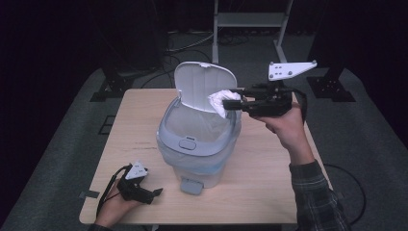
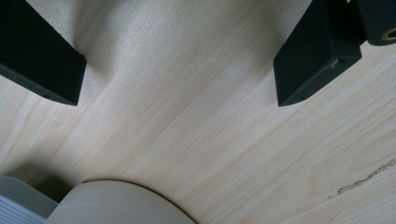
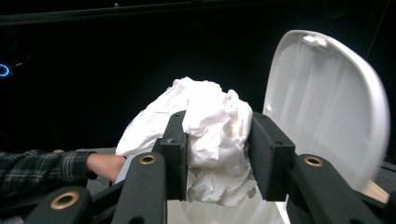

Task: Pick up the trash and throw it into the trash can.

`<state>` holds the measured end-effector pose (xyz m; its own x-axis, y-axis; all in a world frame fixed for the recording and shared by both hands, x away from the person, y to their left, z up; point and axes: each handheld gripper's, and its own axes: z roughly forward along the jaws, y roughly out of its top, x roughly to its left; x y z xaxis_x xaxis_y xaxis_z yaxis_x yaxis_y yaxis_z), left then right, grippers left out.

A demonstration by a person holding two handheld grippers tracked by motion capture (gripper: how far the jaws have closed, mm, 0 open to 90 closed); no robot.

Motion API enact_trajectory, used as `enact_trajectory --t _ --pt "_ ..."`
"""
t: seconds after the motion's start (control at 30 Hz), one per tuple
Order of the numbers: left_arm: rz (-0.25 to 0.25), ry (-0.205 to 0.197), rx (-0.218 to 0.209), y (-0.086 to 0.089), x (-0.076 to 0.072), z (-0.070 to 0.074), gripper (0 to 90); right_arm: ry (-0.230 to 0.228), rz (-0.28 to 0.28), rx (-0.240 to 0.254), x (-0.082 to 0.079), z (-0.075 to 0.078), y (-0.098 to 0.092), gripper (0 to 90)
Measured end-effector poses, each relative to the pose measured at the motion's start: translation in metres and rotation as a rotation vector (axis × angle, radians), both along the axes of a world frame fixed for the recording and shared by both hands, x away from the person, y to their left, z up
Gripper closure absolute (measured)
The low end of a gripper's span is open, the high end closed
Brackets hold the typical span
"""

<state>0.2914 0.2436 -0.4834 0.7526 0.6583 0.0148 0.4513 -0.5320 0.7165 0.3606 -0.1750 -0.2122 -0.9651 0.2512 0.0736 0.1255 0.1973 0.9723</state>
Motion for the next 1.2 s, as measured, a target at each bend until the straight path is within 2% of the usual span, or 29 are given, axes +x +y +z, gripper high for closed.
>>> enact_trajectory --t 0.37,0.67,0.9,1.2 --pt "0.000 0.000 0.000 0.000 0.000 0.000 1.4 0.001 -0.018 -0.012 0.009 -0.002 0.032 60.5" --pt "0.000 0.000 0.000 0.000 0.000 0.000 1.4 0.001 -0.018 -0.024 0.012 -0.004 0.047 58.6" --pt "0.000 0.000 0.000 0.000 0.000 0.000 1.4 -0.006 -0.020 -0.024 0.012 -0.003 0.055 51.0" --pt "0.000 0.000 0.000 0.000 0.000 0.000 1.4 0.001 -0.022 0.000 0.013 -0.003 0.055 40.6"
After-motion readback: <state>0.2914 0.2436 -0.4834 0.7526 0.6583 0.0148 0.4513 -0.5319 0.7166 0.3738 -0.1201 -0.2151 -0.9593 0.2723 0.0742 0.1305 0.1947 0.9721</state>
